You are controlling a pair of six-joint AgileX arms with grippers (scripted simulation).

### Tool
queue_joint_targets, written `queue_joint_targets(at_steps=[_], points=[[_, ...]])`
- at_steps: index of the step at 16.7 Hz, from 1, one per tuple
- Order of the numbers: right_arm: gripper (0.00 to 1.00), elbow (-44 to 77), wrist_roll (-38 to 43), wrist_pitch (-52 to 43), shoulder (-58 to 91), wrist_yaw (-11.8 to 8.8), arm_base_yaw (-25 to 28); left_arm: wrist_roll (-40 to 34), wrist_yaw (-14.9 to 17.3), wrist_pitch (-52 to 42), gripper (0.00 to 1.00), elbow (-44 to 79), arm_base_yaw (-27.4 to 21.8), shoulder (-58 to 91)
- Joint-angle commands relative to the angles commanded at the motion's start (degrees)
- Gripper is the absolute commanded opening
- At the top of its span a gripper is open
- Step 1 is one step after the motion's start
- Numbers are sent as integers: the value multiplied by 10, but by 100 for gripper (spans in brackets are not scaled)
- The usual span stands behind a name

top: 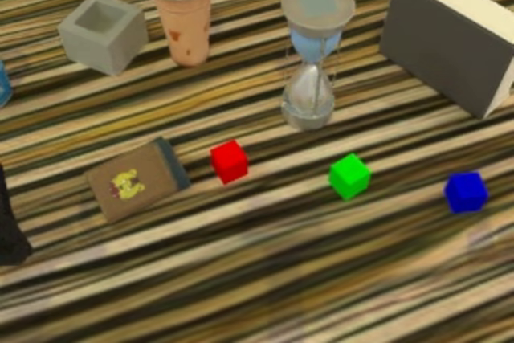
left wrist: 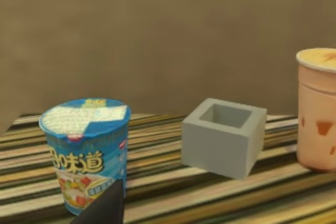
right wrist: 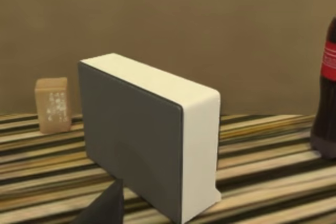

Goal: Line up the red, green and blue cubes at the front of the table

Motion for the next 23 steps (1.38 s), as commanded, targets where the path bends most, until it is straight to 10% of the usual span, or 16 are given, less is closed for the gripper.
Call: queue_joint_targets(at_steps=[10, 23], points=[[100, 0, 0, 0, 0, 0, 0, 62, 26, -172, 100, 209, -76, 194], [100, 0, 0, 0, 0, 0, 0, 233, 50, -667, 100, 881, -250, 1045]])
